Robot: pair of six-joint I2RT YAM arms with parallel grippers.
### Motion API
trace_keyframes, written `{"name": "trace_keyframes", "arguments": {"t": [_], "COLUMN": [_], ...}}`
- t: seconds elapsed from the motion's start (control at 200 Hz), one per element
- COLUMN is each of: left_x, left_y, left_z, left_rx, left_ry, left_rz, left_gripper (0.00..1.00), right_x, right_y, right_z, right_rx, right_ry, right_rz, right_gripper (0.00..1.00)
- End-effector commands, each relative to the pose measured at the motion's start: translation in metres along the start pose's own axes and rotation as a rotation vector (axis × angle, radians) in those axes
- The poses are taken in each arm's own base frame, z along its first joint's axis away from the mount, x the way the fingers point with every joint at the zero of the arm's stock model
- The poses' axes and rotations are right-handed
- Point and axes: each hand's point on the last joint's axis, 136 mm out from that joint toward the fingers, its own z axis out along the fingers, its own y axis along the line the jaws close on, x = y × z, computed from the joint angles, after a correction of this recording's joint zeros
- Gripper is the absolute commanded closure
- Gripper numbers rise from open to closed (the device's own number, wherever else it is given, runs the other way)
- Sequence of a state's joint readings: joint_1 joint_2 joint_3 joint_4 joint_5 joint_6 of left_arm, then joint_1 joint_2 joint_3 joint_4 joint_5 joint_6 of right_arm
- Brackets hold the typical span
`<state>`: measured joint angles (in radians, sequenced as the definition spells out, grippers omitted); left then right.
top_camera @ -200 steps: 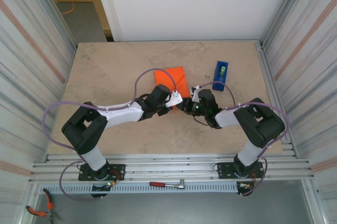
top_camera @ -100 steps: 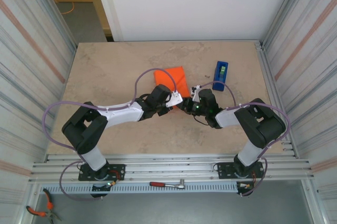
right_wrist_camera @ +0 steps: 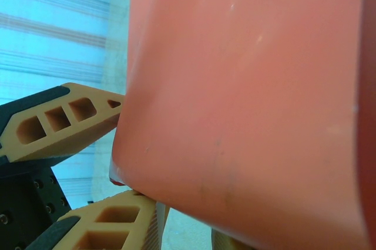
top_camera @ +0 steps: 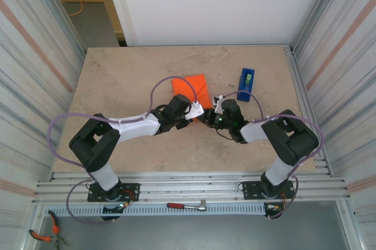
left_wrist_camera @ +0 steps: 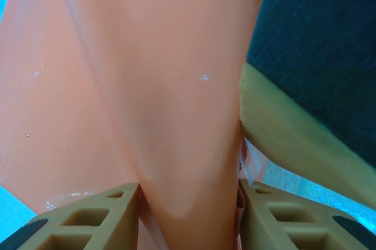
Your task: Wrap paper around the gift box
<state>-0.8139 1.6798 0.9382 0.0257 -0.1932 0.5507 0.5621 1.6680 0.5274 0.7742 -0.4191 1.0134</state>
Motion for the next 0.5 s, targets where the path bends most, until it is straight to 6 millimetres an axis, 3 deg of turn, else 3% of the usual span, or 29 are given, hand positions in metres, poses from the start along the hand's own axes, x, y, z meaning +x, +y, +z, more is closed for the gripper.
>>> {"name": "trace_keyframes", "arguments": {"t": [0.0, 0.491], "left_x": [0.0202, 0.0211], "left_y": [-0.0273, -0.0281], "left_z": [0.0086, 0.0094], "left_rx": [0.095, 0.097], "left_ry": [0.077, 0.082], "left_rz": [0.026, 0.027], "left_gripper": [0.57, 0.58], "right_x": [-0.0048, -0.0054], "right_y": [-0.0012, -0.0021], "right_z": [-0.0049, -0.0079], "right_rx": [0.008, 0.009], "right_ry": [-0.019, -0.021], "right_rz": [0.006, 0.009], "right_gripper": [0.73, 0.71]}}
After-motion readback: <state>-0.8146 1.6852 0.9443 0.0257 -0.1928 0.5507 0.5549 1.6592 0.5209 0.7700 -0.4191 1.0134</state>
